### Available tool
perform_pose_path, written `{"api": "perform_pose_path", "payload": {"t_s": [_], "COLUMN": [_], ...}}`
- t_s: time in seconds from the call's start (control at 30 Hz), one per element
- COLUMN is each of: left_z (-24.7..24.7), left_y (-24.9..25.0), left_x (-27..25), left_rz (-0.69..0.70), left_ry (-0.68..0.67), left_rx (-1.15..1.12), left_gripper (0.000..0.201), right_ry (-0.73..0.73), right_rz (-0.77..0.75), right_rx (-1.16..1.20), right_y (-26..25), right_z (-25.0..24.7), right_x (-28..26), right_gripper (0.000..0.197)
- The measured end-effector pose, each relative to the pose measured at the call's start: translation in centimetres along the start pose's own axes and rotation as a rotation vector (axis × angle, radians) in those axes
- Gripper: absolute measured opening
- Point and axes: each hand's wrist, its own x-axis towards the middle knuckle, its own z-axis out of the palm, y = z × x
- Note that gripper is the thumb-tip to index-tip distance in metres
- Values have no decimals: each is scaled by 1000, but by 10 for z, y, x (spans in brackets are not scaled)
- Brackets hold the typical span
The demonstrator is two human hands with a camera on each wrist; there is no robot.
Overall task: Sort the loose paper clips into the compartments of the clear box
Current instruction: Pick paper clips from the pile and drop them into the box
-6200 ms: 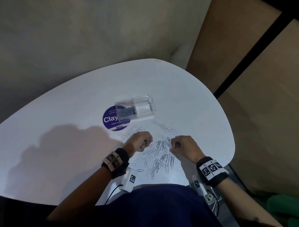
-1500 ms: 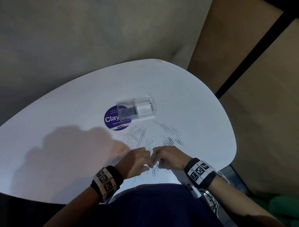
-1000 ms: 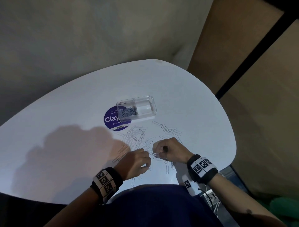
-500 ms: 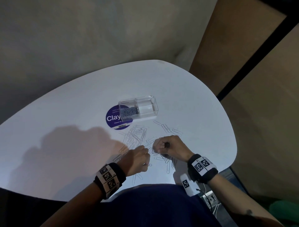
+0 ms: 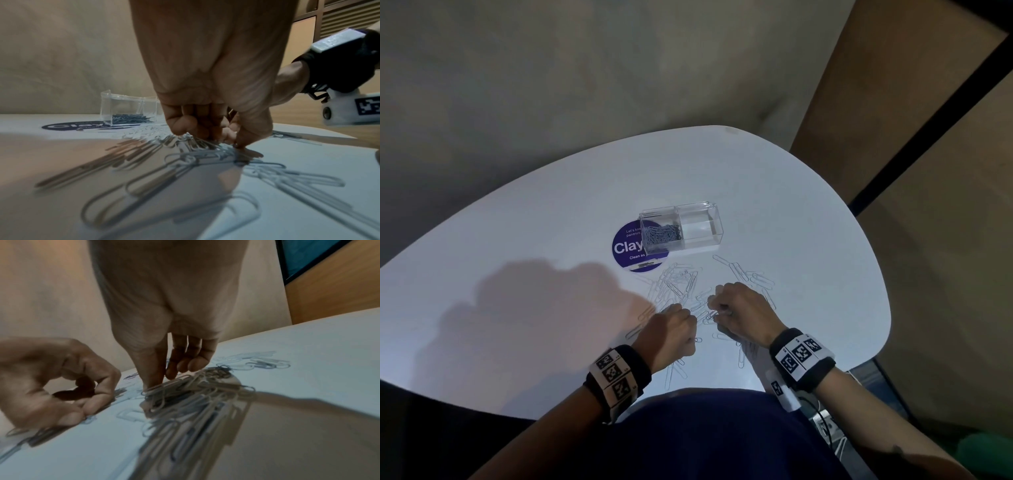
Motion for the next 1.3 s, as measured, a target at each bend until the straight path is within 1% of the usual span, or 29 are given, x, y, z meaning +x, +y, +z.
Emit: {"api": "perform_pose_path", "payload": {"t_s": [0.07, 0.1, 0.17, 0.2, 0.23, 0.27, 0.33, 0.4, 0.43, 0.5, 0.57, 0.63, 0.7, 0.77, 0.87, 0.93, 1.0, 1.07, 1.17, 1.23, 1.3], "left_z": [0, 1, 2, 2, 0, -5, -18, -26, -26, -26, -24, -22, -19, -14, -6, -3, -1, 0, 2, 3, 5], "left_y": [-1, -1, -3, -5, -7, -9, -16, -27, -33, -43, -47, -46, -41, -35, -31, -33, -36, -34, -27, -23, -22], "left_x": [1, 1, 0, -1, -2, -4, -5, -10, -13, -22, -29, -33, -36, -38, -38, -39, -40, -40, -38, -35, -32], "left_rz": [3, 16, 49, 54, 32, -24, -195, -349, -393, -425, -444, -429, -374, -304, -102, -55, -39, 3, 42, 57, 71], "left_ry": [-44, -57, -58, -33, 4, 35, 50, 62, 62, 52, 26, -8, -27, -31, -69, -88, -87, -88, -82, -80, -77], "left_rx": [23, 35, 17, -27, -116, -248, -590, -837, -953, -1117, -1151, -1070, -927, -814, -549, -452, -369, -282, -226, -200, -165], "left_gripper": [10, 10, 10, 9, 9, 10, 13, 14, 13, 14, 15, 12, 8, 15, 15, 11, 14, 18, 18, 17, 14], "right_ry": [-1, -4, -31, -43, -49, -47, -31, -36, -49, -70, -73, -78, -91, -89, -36, -3, 14, 16, -31, -70, -78], "right_rz": [17, 34, 56, 50, 35, 25, 14, 0, -7, 3, 31, 65, 70, 71, 74, 105, 147, 145, 100, 104, 119], "right_rx": [-23, -6, 25, 31, 35, 41, 61, 47, 27, 4, 17, 52, 76, 115, 234, 331, 379, 335, 161, 105, 95], "right_y": [-1, 0, 1, 1, 2, 2, 5, 6, 6, 2, -2, -5, -7, -8, -5, -3, 1, 5, 2, -3, -6], "right_z": [2, 2, 3, 3, 4, 4, 3, 4, 4, 3, 3, 3, 2, 1, 0, -2, -3, -4, -4, -3, -1], "right_x": [2, 3, 6, 6, 7, 7, 7, 7, 7, 8, 10, 12, 14, 14, 12, 11, 11, 11, 10, 8, 7], "right_gripper": [24, 25, 18, 14, 12, 9, 3, 4, 9, 18, 18, 11, 8, 6, 7, 11, 18, 20, 11, 17, 17]}}
